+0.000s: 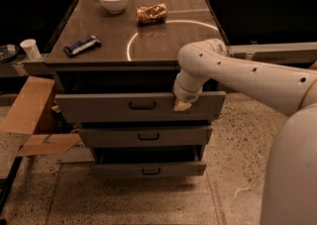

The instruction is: Open top drawer

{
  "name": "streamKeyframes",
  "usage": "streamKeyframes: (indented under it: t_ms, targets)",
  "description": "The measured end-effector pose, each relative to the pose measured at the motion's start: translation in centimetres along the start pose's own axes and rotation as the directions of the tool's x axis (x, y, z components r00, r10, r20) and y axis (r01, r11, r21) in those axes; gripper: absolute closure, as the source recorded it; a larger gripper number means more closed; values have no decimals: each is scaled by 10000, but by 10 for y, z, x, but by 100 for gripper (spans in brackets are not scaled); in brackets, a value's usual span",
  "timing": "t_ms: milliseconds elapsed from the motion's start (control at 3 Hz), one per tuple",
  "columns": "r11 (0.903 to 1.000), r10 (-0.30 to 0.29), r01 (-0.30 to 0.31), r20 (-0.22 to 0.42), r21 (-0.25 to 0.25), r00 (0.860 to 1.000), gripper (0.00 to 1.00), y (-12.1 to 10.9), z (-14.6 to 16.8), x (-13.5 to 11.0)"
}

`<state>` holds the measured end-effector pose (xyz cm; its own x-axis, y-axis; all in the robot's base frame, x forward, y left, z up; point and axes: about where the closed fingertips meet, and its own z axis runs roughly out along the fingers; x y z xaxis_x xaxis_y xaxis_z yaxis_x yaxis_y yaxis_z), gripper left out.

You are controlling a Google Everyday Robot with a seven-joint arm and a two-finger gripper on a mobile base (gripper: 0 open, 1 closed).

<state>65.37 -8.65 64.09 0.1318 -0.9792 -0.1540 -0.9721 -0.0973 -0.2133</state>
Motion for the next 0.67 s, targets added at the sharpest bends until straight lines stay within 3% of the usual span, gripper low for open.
streamKeyframes:
  t_ms: [333,667]
  targets:
    - [9992,-219,212,223,332,9995,96,8,-20,-9]
    - [9992,-221,213,223,331,9995,0,8,-19,-9]
